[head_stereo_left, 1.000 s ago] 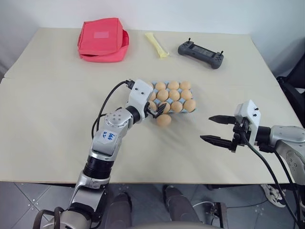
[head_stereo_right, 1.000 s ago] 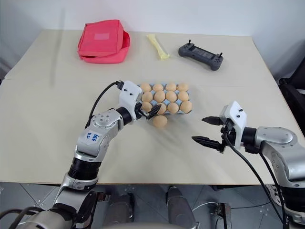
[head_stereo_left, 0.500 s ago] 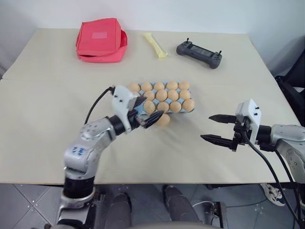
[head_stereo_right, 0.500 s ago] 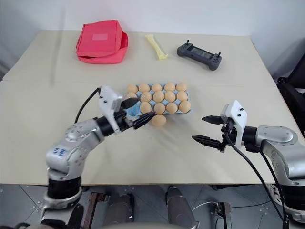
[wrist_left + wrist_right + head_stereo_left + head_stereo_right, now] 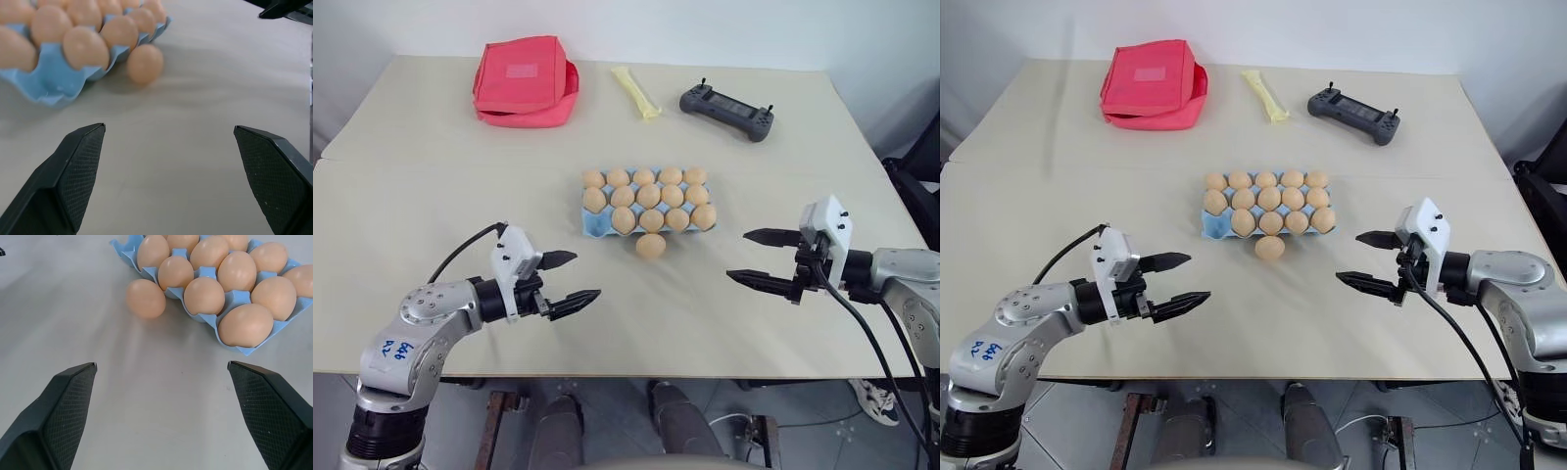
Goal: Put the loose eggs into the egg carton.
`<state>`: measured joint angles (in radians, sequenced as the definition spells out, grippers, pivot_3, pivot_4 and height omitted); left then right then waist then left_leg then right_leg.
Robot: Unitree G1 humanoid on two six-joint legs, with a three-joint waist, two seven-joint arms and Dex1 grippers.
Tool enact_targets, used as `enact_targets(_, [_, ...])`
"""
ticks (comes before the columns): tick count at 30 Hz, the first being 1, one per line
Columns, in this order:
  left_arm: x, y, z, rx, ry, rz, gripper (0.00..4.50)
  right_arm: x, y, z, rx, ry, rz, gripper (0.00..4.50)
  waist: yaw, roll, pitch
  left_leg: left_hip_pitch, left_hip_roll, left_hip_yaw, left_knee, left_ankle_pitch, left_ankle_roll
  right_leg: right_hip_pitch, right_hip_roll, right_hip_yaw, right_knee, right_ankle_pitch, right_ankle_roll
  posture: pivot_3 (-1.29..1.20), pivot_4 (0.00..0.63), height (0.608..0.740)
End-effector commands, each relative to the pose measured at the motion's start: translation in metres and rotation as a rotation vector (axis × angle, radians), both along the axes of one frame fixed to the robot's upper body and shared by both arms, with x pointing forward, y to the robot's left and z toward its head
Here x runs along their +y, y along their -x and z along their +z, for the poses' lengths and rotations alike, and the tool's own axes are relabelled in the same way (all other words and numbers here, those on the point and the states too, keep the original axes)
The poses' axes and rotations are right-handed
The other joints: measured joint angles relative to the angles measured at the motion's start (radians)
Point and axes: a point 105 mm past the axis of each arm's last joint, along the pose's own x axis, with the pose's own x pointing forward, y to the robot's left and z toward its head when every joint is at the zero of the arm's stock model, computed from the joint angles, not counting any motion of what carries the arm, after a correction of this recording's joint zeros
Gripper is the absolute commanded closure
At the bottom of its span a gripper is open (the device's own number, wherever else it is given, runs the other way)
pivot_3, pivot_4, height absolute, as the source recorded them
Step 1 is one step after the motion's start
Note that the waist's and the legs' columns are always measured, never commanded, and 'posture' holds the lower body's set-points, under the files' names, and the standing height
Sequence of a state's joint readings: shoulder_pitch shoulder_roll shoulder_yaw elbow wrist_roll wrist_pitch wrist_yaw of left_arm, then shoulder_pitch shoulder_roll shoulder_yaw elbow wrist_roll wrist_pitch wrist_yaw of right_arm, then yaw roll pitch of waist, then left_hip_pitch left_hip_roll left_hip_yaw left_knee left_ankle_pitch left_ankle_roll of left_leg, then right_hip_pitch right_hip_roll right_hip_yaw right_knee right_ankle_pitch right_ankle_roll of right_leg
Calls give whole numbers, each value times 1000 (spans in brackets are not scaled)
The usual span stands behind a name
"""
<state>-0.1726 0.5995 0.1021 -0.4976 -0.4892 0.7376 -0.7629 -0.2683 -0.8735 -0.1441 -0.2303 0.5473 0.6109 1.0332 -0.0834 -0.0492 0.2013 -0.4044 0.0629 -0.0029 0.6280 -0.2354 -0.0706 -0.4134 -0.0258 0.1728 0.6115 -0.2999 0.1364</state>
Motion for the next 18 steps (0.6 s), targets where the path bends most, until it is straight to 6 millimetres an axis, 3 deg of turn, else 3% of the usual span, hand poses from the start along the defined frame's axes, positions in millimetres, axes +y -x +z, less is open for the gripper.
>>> enact_targets(1, [-17,-9,4,-86,-34,-17,16,1,0,8,-35,19,5,0,1,0,0,0,0,0,0,0,0,0,0,0,0,0,0,0,150,740])
enact_targets(13, [-64,-44,-5,-112,-90,111,16,-1,5,9,-39,21,-22,0,2,0,0,0,0,0,2,0,1,1,0,0,0,1,2,0,150,740])
enact_targets(18, [-90,-45,-16,-77,-127,98,16,-1,6,8,-41,20,-27,0,3,0,0,0,0,0,2,0,1,1,0,0,0,1,3,0,150,740])
